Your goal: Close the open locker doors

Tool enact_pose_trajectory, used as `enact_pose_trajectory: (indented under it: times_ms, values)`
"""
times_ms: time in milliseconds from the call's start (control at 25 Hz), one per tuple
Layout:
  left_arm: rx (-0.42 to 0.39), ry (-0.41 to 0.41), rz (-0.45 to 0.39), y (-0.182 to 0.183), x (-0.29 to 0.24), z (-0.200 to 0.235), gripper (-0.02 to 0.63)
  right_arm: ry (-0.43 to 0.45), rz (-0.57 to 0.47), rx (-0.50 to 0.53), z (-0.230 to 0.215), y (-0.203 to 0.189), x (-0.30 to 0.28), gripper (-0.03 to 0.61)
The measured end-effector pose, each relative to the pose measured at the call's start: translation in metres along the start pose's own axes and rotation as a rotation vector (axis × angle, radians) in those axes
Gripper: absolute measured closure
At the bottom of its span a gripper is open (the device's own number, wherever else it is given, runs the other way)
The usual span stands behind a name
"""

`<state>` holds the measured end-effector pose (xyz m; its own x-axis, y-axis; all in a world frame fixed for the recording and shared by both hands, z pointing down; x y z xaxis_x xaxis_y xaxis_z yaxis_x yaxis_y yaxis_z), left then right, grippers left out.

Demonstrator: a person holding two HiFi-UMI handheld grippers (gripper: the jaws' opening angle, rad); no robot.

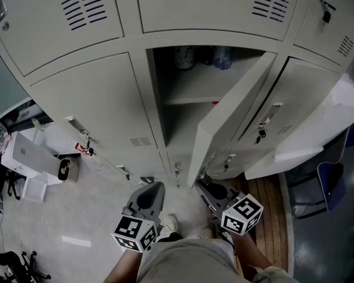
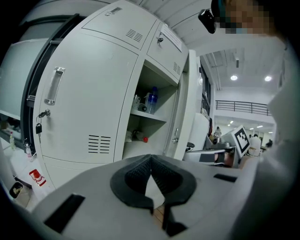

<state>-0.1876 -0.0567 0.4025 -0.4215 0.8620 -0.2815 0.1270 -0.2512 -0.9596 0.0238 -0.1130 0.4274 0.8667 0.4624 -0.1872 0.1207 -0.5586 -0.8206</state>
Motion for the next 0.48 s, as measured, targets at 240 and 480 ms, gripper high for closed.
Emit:
enact_pose_trajectory:
  times_ms: [240, 480]
  values:
    - [-0.006, -0.011, -0.012, 0.003, -0.005, 0.025, 0.598, -0.012, -0.012, 0.003, 0.002, 0.005, -0.023, 0.551]
    - [-0.014, -0.029, -0.015, 0.004, -0.013, 0.043, 0.598, -0.022, -0.026, 0.002, 0.0, 0.009, -0.043, 0.551]
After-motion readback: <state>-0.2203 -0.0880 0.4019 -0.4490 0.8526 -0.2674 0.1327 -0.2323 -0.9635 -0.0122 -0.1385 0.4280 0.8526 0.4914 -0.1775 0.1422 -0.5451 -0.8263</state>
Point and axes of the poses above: the fingertips, and each gripper's own axes: x backward along the fingers, z to its left, y out of its top, the point moved 9 cm from there along x, backward along the fingers, and after that the axes turned 13 degrees about -x, right-handed, at the moved point
